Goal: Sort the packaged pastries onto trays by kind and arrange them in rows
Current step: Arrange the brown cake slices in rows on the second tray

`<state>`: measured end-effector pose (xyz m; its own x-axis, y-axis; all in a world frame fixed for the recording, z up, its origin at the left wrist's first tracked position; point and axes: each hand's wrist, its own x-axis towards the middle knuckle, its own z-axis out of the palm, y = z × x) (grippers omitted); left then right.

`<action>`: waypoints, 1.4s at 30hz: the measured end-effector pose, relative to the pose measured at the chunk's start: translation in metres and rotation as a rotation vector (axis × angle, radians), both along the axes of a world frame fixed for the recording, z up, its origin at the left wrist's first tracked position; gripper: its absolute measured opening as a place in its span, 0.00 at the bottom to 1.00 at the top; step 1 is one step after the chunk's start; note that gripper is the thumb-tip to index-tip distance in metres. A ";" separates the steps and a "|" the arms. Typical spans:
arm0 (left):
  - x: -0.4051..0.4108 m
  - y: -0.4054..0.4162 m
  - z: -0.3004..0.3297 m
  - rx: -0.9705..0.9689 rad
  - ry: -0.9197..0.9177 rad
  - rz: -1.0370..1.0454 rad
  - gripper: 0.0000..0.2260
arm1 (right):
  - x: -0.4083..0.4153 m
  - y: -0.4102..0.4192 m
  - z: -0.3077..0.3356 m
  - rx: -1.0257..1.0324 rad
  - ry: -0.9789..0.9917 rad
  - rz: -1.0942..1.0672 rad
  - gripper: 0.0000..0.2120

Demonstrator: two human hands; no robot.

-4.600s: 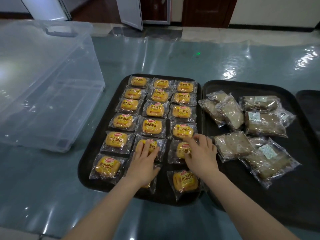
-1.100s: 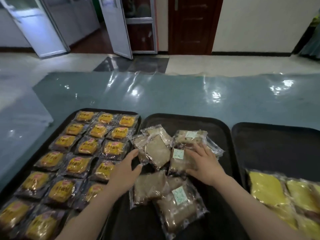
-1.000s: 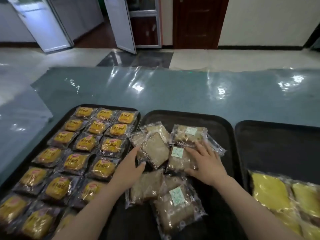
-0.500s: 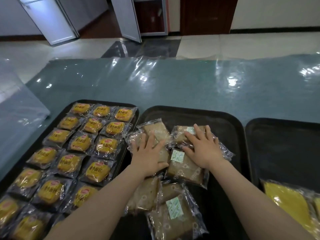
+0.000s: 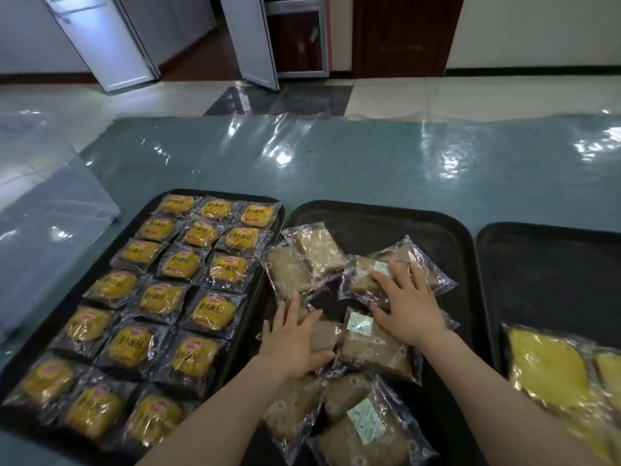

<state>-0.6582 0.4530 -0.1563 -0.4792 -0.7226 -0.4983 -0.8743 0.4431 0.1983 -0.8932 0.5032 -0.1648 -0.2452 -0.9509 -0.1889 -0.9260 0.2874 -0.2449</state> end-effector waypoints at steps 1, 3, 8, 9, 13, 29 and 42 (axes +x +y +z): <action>0.004 0.006 -0.001 0.021 0.003 0.005 0.38 | 0.003 0.006 0.002 0.010 -0.016 -0.004 0.32; 0.012 0.015 -0.002 0.054 0.005 0.006 0.38 | 0.010 0.020 0.006 0.026 -0.069 -0.022 0.31; 0.020 0.024 0.002 0.090 -0.021 -0.075 0.38 | 0.031 0.056 0.016 0.028 -0.054 -0.067 0.24; 0.021 0.024 0.004 0.074 -0.006 -0.086 0.36 | 0.034 0.058 0.019 0.036 -0.033 -0.068 0.24; 0.022 0.011 0.014 -0.113 0.222 -0.023 0.25 | 0.037 0.050 0.035 0.141 -0.004 -0.097 0.24; 0.015 -0.102 -0.006 -0.273 0.148 -0.298 0.34 | 0.050 -0.053 0.023 -0.079 -0.038 -0.109 0.24; -0.046 -0.106 -0.022 -0.205 0.230 -0.170 0.30 | -0.015 -0.047 -0.004 0.180 0.104 -0.339 0.27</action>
